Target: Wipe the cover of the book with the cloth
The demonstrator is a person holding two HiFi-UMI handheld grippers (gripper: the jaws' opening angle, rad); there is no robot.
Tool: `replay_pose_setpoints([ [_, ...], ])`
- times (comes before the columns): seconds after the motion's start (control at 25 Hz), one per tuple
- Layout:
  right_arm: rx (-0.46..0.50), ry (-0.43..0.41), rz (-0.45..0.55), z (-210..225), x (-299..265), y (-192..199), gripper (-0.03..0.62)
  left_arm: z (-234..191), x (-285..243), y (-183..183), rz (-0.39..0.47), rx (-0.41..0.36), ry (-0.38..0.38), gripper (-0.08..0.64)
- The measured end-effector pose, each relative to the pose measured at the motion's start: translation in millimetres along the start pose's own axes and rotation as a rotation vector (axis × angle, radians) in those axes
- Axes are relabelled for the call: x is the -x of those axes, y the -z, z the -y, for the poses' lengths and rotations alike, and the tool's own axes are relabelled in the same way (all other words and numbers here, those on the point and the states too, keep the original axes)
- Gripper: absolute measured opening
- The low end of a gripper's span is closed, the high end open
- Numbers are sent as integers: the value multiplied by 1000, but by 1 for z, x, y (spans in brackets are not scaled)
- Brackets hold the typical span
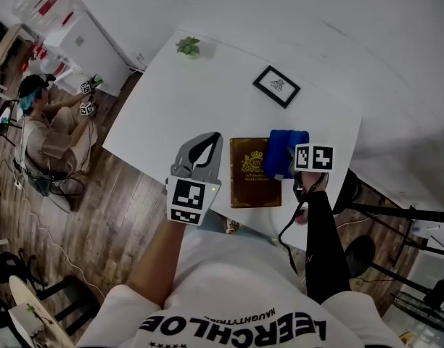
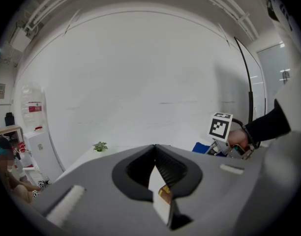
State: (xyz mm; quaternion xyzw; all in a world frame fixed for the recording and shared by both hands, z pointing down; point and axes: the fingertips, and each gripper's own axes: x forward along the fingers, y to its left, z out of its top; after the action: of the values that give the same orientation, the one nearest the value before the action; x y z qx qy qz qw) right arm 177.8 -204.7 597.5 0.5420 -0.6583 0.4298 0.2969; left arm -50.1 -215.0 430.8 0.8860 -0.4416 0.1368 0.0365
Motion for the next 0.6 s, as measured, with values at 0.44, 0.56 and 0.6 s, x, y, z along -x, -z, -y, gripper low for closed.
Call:
replay_pose_setpoints([
  [0.44,-49,-448,101,-112,33,-21,61,0,6,0,3,8,-23,57],
  [0.56,-80,-569,49,-150,25,-8,61,-2,9,0,5,10,-33,57],
  [0.6,-84,-584,25,-159,19,-1,61,-2,10,0,6,10,-36,57],
])
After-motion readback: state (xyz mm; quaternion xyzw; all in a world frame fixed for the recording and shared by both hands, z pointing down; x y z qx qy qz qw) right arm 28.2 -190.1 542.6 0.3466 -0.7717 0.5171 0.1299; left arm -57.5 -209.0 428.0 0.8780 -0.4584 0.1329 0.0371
